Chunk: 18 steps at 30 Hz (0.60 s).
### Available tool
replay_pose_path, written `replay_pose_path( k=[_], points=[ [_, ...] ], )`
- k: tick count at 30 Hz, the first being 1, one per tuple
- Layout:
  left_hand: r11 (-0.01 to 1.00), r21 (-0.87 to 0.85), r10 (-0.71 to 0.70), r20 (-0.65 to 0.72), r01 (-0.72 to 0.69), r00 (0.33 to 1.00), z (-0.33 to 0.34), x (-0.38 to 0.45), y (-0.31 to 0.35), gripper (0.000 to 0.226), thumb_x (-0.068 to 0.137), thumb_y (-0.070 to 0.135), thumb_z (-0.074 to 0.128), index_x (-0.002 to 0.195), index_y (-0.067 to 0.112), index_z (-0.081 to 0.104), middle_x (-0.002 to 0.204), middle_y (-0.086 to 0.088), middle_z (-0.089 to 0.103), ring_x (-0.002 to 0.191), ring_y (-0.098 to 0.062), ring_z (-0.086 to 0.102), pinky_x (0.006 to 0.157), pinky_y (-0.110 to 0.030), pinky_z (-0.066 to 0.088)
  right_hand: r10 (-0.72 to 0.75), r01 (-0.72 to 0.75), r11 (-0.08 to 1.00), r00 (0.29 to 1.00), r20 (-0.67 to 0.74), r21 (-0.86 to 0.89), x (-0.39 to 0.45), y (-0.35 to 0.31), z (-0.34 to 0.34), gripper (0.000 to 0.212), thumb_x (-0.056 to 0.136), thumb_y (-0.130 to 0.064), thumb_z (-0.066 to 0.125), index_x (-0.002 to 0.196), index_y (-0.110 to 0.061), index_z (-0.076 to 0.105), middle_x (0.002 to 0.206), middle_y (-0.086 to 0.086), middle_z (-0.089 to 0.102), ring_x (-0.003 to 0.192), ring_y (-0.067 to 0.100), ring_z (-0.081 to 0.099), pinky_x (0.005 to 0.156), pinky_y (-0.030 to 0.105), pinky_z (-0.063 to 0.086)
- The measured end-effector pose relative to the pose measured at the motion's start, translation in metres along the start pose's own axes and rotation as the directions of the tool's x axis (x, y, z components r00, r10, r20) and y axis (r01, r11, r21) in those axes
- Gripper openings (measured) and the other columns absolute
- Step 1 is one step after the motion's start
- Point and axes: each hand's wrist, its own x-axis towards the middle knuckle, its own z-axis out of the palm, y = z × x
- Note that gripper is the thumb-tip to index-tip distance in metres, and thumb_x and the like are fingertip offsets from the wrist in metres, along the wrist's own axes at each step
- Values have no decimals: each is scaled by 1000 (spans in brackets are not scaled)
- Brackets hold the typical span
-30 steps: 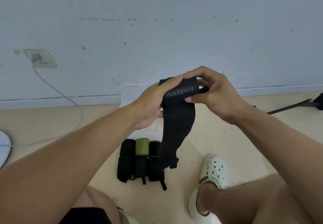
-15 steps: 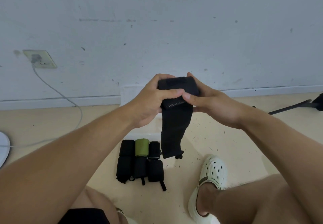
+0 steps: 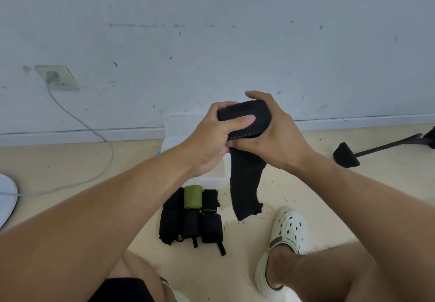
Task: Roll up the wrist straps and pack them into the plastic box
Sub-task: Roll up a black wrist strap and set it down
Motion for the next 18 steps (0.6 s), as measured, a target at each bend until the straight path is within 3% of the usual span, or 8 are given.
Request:
replay_pose_path(
  k=[6, 9, 13, 18],
  points=[
    [1000, 21, 6, 25, -7, 1000, -5, -2, 1, 50, 94, 12, 73, 138, 8, 50, 123, -11, 69, 91, -14, 75, 79, -31, 61, 4, 6, 997, 991, -132, 75, 0, -4, 9, 61, 67, -28, 94, 115, -29, 56, 98, -18, 70, 88, -9, 65, 69, 8, 50],
    [999, 53, 4, 20, -5, 1000, -10, -2, 5, 44, 94, 10, 73, 133, 11, 52, 118, -7, 69, 90, -14, 76, 76, -30, 61, 29, -30, 995, 1000, 12, 95, 6, -6, 6, 68, 67, -22, 97, 118, -26, 53, 102, -14, 69, 89, -4, 67, 70, 13, 53],
    [986, 160, 31, 18, -33, 999, -19, 0, 9, 47, 92, 6, 74, 134, 14, 53, 120, -5, 67, 104, -18, 72, 92, -38, 62, 46, -128, 952, 959, 280, 280, 15, -6, -16, 72, 73, -18, 90, 136, -28, 55, 124, -5, 68, 107, 6, 70, 82, 18, 57],
    [976, 215, 36, 42, -44, 998, -19, -1, 8, 47, 93, 8, 74, 133, 15, 53, 123, -4, 66, 112, -22, 70, 98, -45, 60, 17, -97, 952, 964, 264, 291, 18, 1, -27, 73, 65, -14, 91, 132, -24, 65, 123, -1, 72, 107, 10, 72, 84, 23, 58]
  ],
)
